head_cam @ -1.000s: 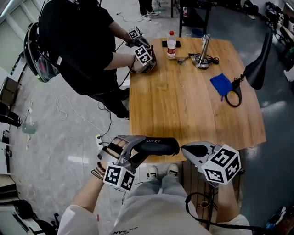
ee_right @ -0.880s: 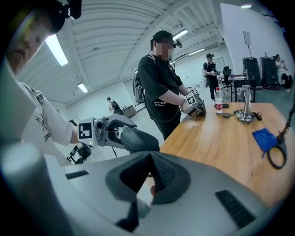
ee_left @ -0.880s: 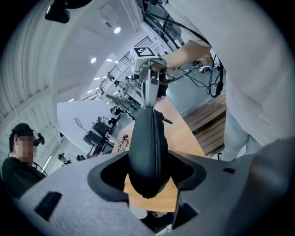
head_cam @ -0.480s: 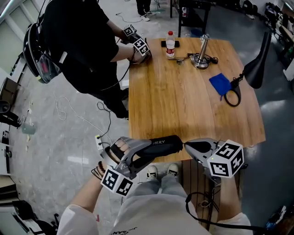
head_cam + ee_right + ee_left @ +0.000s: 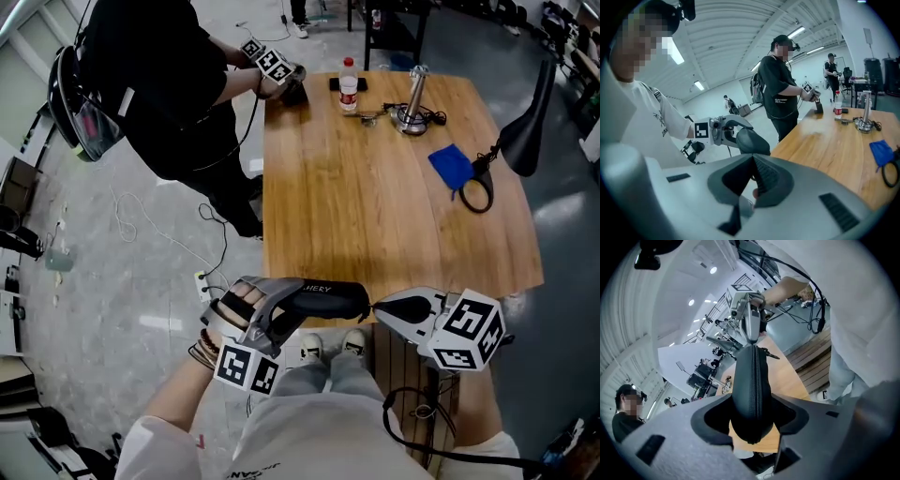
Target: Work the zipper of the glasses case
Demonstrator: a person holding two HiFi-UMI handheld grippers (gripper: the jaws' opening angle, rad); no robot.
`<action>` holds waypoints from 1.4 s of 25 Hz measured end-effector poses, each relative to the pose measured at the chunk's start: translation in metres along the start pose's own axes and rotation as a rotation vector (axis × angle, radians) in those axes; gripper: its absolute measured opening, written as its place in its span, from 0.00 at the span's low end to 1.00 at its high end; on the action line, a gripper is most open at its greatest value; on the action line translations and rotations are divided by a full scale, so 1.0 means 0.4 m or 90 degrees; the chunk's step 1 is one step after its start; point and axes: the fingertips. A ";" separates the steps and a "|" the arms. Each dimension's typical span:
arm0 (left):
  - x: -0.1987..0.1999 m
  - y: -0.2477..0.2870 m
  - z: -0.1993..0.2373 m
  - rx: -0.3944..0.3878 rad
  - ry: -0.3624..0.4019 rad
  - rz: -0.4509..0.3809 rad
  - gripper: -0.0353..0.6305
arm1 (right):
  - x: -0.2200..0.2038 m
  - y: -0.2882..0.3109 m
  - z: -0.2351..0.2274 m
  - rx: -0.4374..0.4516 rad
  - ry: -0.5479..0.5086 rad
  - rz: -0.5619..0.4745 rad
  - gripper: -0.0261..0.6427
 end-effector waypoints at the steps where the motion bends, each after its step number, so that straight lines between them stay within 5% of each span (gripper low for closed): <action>1: -0.004 0.005 0.003 0.002 -0.005 0.008 0.43 | 0.006 0.000 0.014 0.019 0.007 -0.009 0.04; 4: -0.009 0.025 0.014 0.012 -0.011 0.036 0.42 | 0.026 0.008 0.036 0.056 0.038 -0.040 0.04; 10: -0.019 0.045 0.020 0.006 -0.054 0.059 0.43 | 0.056 0.083 0.028 -0.053 0.035 -0.049 0.04; 18: -0.019 0.056 0.038 0.008 -0.082 0.060 0.43 | 0.089 0.101 0.011 -0.063 0.047 -0.079 0.04; 26: 0.081 -0.030 0.069 0.006 -0.099 -0.118 0.44 | 0.095 0.036 -0.032 -0.003 0.121 -0.137 0.04; 29: 0.066 -0.014 0.068 0.010 -0.088 -0.071 0.44 | 0.101 0.040 -0.017 0.004 0.120 -0.134 0.04; 35: 0.057 0.009 0.068 0.032 -0.047 -0.008 0.43 | 0.106 0.076 0.008 -0.072 0.059 -0.077 0.04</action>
Point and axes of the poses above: the fingertips, and each gripper's own axes: y forward along the fingers, z to its left, x out of its top, and after that the axes turned 3 degrees about z, right-handed
